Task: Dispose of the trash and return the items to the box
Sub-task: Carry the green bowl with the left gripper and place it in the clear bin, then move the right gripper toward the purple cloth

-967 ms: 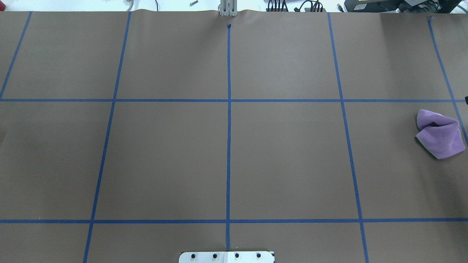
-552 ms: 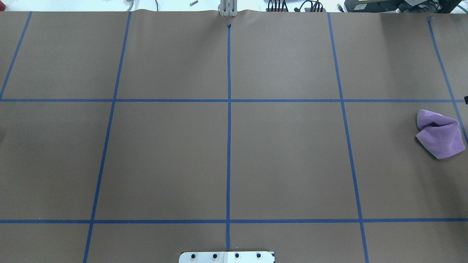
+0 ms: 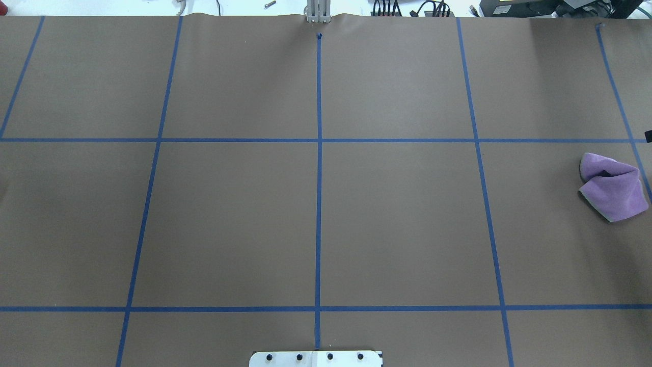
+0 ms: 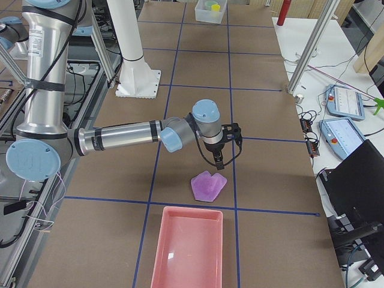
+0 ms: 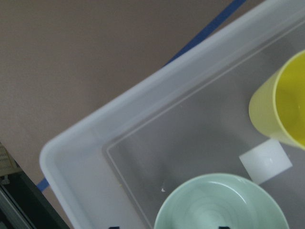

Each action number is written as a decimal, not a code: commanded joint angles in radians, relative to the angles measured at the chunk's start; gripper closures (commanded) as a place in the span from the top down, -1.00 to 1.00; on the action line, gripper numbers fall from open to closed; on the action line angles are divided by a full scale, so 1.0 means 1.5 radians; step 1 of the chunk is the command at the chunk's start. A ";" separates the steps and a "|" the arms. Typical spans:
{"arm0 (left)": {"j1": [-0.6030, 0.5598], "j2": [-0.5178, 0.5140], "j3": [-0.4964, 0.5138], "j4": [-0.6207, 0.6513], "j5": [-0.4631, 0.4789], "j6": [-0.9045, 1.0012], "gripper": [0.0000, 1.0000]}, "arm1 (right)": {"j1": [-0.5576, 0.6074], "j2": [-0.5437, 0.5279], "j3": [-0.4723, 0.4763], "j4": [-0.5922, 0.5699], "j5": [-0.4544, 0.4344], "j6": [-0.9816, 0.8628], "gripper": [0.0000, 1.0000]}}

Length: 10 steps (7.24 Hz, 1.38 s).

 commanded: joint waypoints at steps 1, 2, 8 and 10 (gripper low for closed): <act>-0.001 0.006 -0.124 0.075 -0.033 -0.172 0.80 | 0.000 0.001 0.000 0.000 0.000 0.000 1.00; 0.003 0.018 -0.200 0.075 -0.032 -0.347 0.80 | 0.000 0.001 0.000 0.000 0.000 0.000 1.00; 0.155 0.246 -0.738 0.501 -0.030 -0.549 0.96 | 0.000 0.001 0.000 0.001 0.000 0.018 1.00; 0.154 0.250 -0.759 0.559 -0.019 -0.524 0.96 | 0.000 0.001 0.001 0.001 0.000 0.018 1.00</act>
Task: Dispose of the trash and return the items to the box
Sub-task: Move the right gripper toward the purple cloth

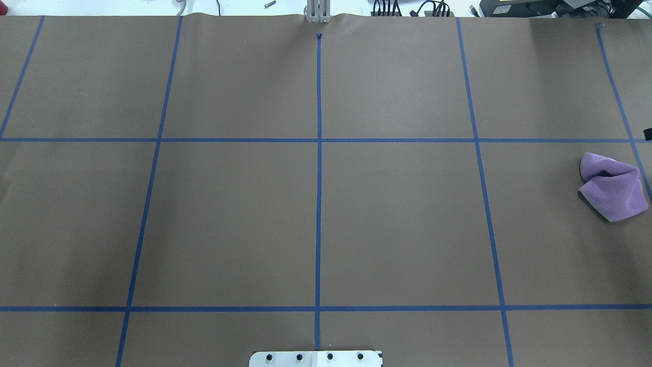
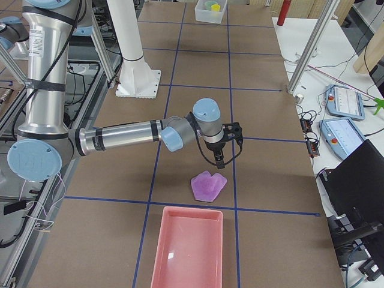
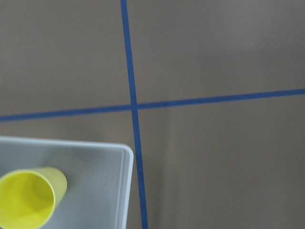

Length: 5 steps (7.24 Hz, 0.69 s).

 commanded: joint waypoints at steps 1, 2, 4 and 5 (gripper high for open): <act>-0.001 0.013 -0.032 0.040 0.022 0.079 0.96 | 0.000 0.001 0.003 -0.001 0.000 0.023 1.00; -0.002 0.011 -0.035 0.041 0.042 0.084 0.96 | -0.018 0.029 0.003 -0.002 0.000 0.117 0.99; -0.002 0.006 -0.036 0.040 0.042 0.084 0.96 | -0.117 0.056 -0.002 -0.001 -0.120 0.233 0.99; -0.002 0.004 -0.036 0.040 0.042 0.084 0.96 | -0.120 0.040 -0.026 0.013 -0.144 0.215 0.98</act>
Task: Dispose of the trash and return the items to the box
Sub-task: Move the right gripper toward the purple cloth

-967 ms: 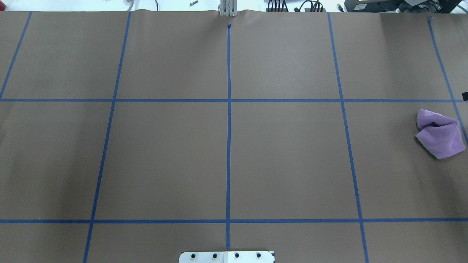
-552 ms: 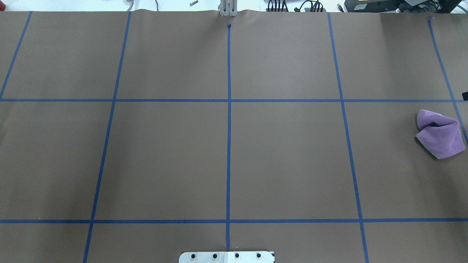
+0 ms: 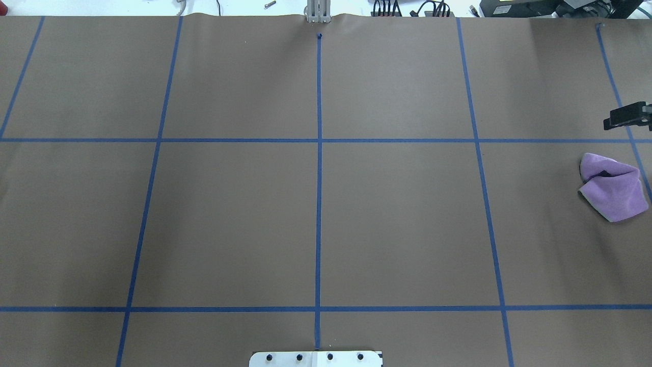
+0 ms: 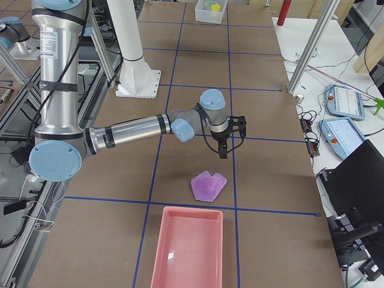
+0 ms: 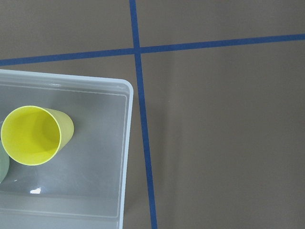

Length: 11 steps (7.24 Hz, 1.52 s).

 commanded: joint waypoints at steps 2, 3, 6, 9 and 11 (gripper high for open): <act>0.000 -0.004 -0.002 -0.001 0.001 0.001 0.96 | -0.024 -0.036 -0.146 0.188 -0.054 -0.016 0.98; 0.000 -0.004 -0.005 -0.001 0.001 0.001 0.96 | -0.024 -0.049 -0.177 0.243 -0.053 -0.011 0.80; -0.001 -0.001 -0.009 -0.001 0.000 0.002 0.96 | -0.024 -0.071 -0.159 0.251 -0.042 -0.009 -0.53; -0.001 0.006 -0.013 -0.001 0.000 0.002 0.96 | -0.025 -0.102 -0.126 0.251 -0.022 -0.008 -0.26; -0.002 0.007 -0.013 -0.001 0.001 0.002 0.96 | -0.024 -0.102 -0.107 0.250 -0.009 -0.008 0.18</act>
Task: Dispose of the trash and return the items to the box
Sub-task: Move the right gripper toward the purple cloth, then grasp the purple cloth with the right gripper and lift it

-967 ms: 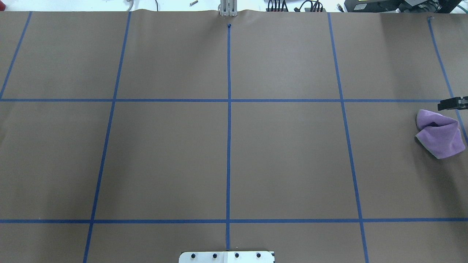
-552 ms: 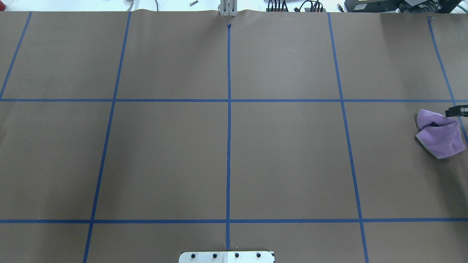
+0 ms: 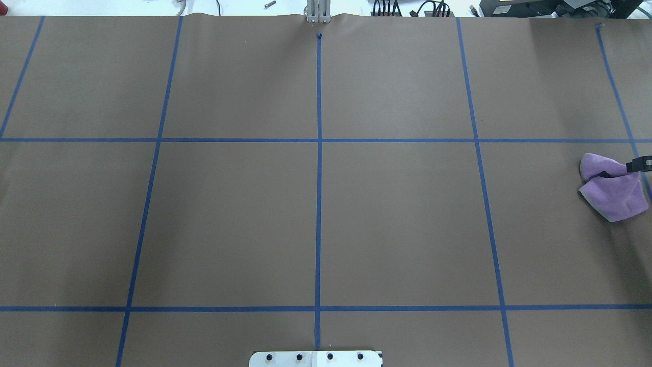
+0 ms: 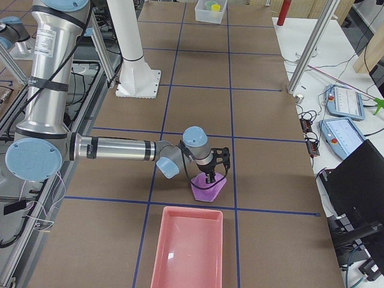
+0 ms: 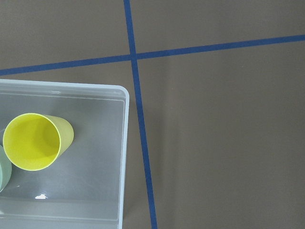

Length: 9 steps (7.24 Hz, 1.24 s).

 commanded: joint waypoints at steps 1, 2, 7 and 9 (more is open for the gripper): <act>0.000 0.001 -0.001 0.000 0.000 0.000 0.96 | -0.001 -0.001 0.010 -0.001 0.005 0.000 0.13; -0.001 0.002 -0.001 0.000 -0.001 0.000 0.96 | -0.004 -0.010 0.009 -0.001 0.005 -0.002 0.09; -0.001 0.002 -0.005 0.000 0.000 0.000 0.96 | -0.019 -0.015 0.001 -0.001 0.004 -0.007 -0.66; -0.001 0.002 -0.004 0.000 0.000 0.000 0.96 | -0.017 -0.010 0.015 -0.001 0.006 -0.008 -1.00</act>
